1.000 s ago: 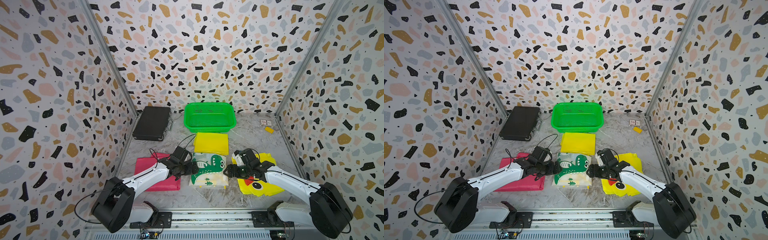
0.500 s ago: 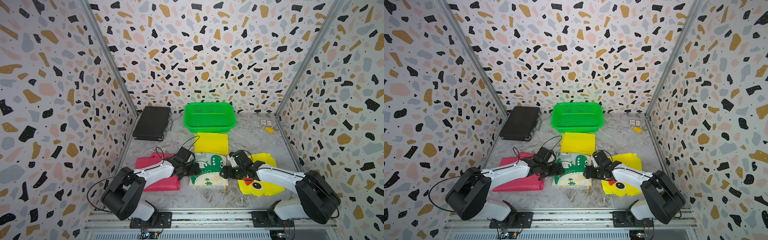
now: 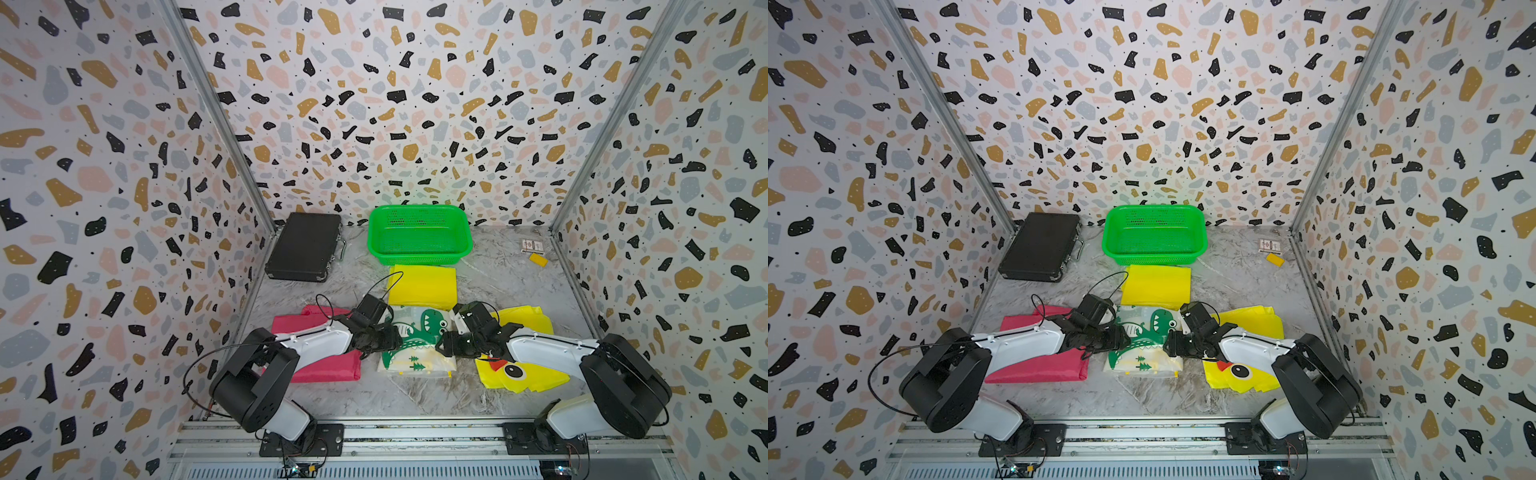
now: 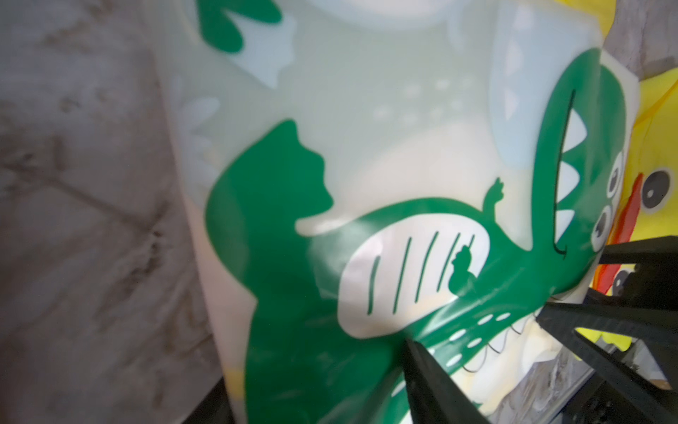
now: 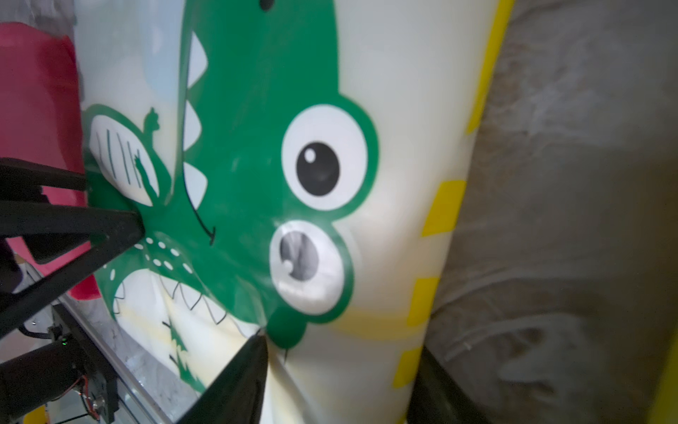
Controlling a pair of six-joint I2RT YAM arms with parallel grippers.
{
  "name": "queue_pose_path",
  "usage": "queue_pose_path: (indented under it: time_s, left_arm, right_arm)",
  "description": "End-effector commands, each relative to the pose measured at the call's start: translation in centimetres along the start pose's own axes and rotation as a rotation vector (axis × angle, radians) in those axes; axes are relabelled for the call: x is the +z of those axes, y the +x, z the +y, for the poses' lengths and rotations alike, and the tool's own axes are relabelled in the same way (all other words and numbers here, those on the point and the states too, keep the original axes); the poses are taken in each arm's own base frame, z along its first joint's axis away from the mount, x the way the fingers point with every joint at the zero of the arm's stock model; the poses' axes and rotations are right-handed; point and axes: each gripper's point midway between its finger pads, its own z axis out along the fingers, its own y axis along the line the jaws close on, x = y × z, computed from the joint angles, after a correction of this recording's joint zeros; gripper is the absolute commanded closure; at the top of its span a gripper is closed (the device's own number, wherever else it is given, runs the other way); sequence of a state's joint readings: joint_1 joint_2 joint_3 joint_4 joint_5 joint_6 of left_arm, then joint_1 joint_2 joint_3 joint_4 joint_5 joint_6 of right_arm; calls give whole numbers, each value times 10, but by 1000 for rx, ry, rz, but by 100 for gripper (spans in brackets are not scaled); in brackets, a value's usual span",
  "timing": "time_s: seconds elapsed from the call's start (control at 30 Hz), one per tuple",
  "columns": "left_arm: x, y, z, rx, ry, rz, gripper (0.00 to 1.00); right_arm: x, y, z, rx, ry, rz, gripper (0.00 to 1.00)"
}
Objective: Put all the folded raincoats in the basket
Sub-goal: Pick up the raincoat from the center of the board.
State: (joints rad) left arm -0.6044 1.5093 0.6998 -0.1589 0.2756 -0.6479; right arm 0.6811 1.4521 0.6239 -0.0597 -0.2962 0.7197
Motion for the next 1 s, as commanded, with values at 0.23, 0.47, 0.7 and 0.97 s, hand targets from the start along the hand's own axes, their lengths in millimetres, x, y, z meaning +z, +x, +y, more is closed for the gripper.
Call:
queue_pose_path:
  time_s: [0.23, 0.47, 0.7, 0.97]
  left_arm:
    - [-13, 3, -23, 43, 64, -35, 64]
    - [-25, 3, -38, 66, 91, -74, 82]
    - [-42, 0, -47, 78, 96, -115, 93]
    - [-71, -7, -62, 87, 117, -163, 99]
  right_arm:
    - [-17, -6, 15, -25, -26, -61, 74]
    - [-22, -3, 24, -53, -38, -70, 100]
    - [-37, -3, 32, -87, -30, -88, 100]
    - [-68, -9, 41, -131, -27, -141, 100]
